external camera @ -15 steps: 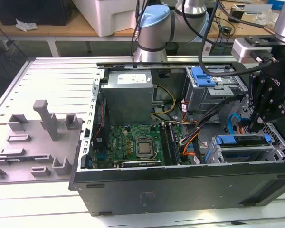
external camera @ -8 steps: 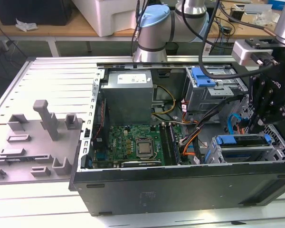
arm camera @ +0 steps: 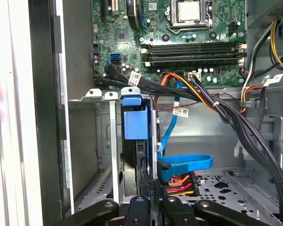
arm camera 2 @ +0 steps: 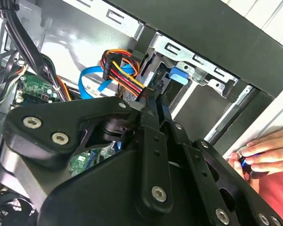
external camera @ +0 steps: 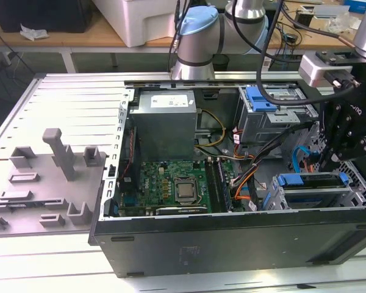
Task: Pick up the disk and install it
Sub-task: 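Insert the first disk wire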
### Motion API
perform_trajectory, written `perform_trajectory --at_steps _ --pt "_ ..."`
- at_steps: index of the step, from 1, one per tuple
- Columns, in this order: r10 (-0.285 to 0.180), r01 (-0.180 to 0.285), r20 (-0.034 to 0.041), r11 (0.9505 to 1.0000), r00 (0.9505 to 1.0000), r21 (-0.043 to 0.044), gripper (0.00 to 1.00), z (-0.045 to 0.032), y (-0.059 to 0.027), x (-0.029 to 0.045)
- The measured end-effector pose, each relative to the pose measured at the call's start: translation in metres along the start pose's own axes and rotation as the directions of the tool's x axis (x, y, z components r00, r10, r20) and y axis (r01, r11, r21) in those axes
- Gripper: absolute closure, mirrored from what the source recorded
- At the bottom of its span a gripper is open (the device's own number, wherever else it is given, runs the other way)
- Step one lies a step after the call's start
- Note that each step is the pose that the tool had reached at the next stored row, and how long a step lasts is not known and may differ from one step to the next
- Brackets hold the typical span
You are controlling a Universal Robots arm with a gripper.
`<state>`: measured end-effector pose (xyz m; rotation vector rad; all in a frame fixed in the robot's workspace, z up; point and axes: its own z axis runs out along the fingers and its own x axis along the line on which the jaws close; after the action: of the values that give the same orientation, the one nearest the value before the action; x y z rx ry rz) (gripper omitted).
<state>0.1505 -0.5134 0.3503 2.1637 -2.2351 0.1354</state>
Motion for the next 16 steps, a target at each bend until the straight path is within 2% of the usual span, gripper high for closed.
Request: perform_trajectory --at_steps 3,9,11,16 --pt "-0.009 0.009 0.0118 1.0000 0.9999 0.0004 0.84 0.0002 0.0000 0.0017" --pt "-0.017 0.017 0.0249 0.9999 0.9995 0.0009 0.84 0.0005 -0.0001 0.0049" --pt "-0.018 0.018 0.0278 0.9998 0.9994 0.0009 0.84 0.0006 -0.0001 0.0054" --pt "-0.019 0.019 0.0279 0.9998 0.9994 0.0009 0.84 0.0006 -0.0001 0.0055"
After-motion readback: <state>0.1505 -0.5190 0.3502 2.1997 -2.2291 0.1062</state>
